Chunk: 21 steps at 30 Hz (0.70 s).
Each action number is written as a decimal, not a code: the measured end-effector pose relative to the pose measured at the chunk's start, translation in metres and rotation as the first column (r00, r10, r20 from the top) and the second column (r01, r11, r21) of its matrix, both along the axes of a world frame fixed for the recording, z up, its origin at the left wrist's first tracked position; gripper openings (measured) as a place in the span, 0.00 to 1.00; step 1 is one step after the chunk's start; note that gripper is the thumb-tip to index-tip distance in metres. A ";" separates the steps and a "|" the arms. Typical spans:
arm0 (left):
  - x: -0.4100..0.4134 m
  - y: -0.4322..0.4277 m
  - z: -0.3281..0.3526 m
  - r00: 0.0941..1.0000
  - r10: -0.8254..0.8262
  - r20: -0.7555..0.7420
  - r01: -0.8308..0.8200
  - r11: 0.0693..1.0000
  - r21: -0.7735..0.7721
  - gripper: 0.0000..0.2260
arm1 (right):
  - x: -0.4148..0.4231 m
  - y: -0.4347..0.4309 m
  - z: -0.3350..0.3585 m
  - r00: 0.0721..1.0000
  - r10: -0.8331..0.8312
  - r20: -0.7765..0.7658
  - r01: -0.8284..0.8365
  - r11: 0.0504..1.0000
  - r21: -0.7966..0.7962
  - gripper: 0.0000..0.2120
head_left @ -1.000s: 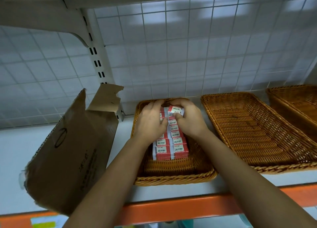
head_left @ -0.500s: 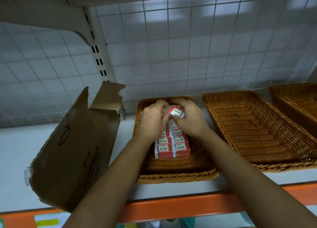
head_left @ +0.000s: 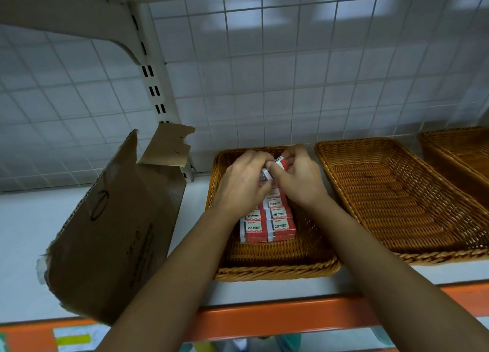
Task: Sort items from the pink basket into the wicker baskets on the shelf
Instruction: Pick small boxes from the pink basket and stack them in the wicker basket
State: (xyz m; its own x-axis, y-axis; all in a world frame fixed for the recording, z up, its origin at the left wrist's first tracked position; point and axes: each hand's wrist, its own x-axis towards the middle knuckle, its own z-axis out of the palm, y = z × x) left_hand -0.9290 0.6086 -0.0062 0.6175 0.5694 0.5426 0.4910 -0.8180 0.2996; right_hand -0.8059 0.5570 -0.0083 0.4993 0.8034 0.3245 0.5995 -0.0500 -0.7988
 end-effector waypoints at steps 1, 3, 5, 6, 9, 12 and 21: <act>0.000 0.000 0.000 1.000 0.008 -0.001 -0.008 1.000 0.009 0.14 | 0.000 0.000 0.000 1.000 0.004 0.000 -0.004 1.000 -0.005 0.16; 0.000 0.000 -0.001 1.000 0.014 -0.003 -0.014 1.000 0.012 0.13 | -0.001 0.000 0.001 1.000 0.011 -0.005 -0.011 1.000 -0.010 0.16; -0.002 0.000 -0.002 0.999 0.031 -0.013 -0.031 0.999 0.007 0.15 | -0.001 -0.001 0.001 0.999 0.042 -0.013 -0.042 0.999 0.003 0.14; -0.002 0.001 -0.002 0.999 0.047 -0.013 -0.047 0.999 0.003 0.15 | -0.002 -0.002 0.001 0.997 0.071 0.014 -0.071 0.997 0.008 0.13; -0.003 0.001 0.002 0.998 0.056 0.002 -0.056 0.998 -0.033 0.14 | -0.004 -0.002 -0.001 0.962 0.136 0.237 -0.131 0.991 -0.039 0.16; -0.004 -0.004 0.005 0.999 0.042 -0.001 -0.042 0.995 -0.087 0.16 | -0.005 0.001 -0.005 0.931 0.107 0.348 -0.077 0.992 -0.099 0.15; -0.009 -0.001 0.004 0.906 0.304 -0.294 -0.345 0.934 -0.097 0.17 | -0.010 -0.001 -0.004 0.900 0.039 0.435 0.096 0.954 -0.283 0.19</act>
State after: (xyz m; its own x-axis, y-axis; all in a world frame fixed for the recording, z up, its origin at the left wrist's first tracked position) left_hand -0.9380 0.6076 -0.0021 0.4960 0.8222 0.2793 0.8005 -0.5576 0.2199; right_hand -0.8157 0.5561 -0.0118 0.3882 0.8822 0.2667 0.8748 -0.2616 -0.4078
